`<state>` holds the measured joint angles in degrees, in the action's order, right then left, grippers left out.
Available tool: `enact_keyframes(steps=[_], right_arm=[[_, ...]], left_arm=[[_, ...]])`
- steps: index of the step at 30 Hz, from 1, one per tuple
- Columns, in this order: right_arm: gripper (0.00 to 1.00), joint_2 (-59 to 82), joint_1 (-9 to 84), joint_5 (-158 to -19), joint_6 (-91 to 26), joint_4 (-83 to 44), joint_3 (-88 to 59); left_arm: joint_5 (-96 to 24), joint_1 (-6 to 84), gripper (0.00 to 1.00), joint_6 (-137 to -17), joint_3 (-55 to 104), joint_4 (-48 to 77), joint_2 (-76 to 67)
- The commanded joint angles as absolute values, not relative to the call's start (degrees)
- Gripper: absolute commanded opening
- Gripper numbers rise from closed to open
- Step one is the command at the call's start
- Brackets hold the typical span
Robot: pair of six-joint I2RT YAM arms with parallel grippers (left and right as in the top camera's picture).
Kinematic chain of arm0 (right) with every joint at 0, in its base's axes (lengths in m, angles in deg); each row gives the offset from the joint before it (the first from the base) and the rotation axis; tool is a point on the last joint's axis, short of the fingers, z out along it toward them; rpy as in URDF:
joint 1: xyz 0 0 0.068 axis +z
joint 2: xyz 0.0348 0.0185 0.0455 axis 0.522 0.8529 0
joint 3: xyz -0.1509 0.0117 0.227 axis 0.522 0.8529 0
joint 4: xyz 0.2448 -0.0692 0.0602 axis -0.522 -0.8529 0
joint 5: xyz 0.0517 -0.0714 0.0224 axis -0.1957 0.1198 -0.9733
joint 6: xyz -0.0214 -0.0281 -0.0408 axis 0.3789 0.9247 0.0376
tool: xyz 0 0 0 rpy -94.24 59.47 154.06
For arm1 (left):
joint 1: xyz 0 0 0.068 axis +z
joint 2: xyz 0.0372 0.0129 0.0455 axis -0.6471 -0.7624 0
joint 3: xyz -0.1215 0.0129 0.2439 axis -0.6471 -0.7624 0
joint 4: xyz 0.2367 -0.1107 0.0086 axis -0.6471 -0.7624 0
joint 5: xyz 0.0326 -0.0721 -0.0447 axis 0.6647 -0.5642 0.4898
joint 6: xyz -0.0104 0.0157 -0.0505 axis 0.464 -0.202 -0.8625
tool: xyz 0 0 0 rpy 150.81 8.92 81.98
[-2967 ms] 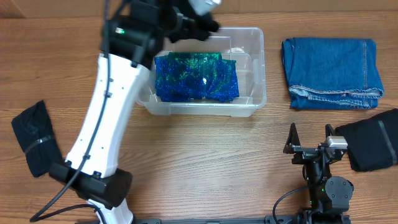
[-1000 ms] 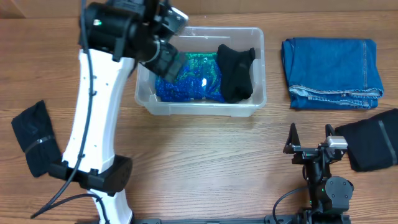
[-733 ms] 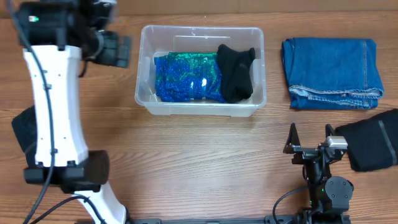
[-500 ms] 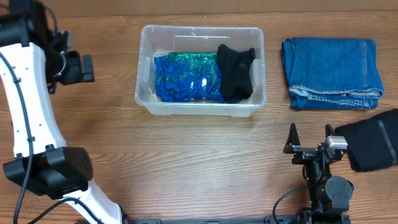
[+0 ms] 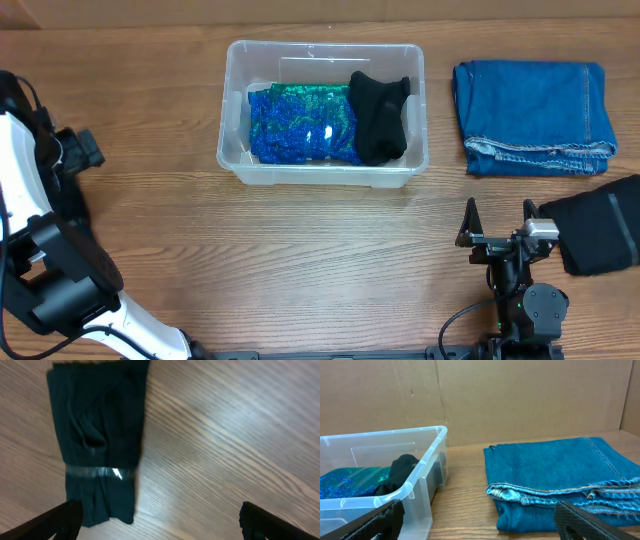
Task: Pack container
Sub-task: 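Move the left gripper to the black striped cloth and grasp it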
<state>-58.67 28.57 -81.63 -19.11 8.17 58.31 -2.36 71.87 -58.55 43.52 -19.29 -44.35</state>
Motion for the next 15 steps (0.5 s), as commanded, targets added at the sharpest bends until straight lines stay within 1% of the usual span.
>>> enact_keyframes(steps=[1,4,6,10,15], right_arm=[[1.0,-59.1,28.8,-81.1,-19.5,8.5,58.9],[1.0,-59.1,28.8,-81.0,-19.5,8.5,58.9],[1.0,-59.1,28.8,-81.1,-19.5,8.5,58.9],[1.0,-59.1,28.8,-81.1,-19.5,8.5,58.9],[1.0,-59.1,28.8,-81.1,-19.5,8.5,58.9]], left_arm=[[-0.3,73.0,1.0,-53.2,36.4,-12.8,-43.5],[-0.3,74.1,1.0,-48.7,31.8,-5.1,-43.9],[-0.3,74.7,1.0,-46.9,30.6,-2.0,-44.2],[-0.3,75.8,1.0,-44.2,30.6,0.2,-46.5],[1.5,76.1,1.0,-45.7,30.6,0.3,-51.9]])
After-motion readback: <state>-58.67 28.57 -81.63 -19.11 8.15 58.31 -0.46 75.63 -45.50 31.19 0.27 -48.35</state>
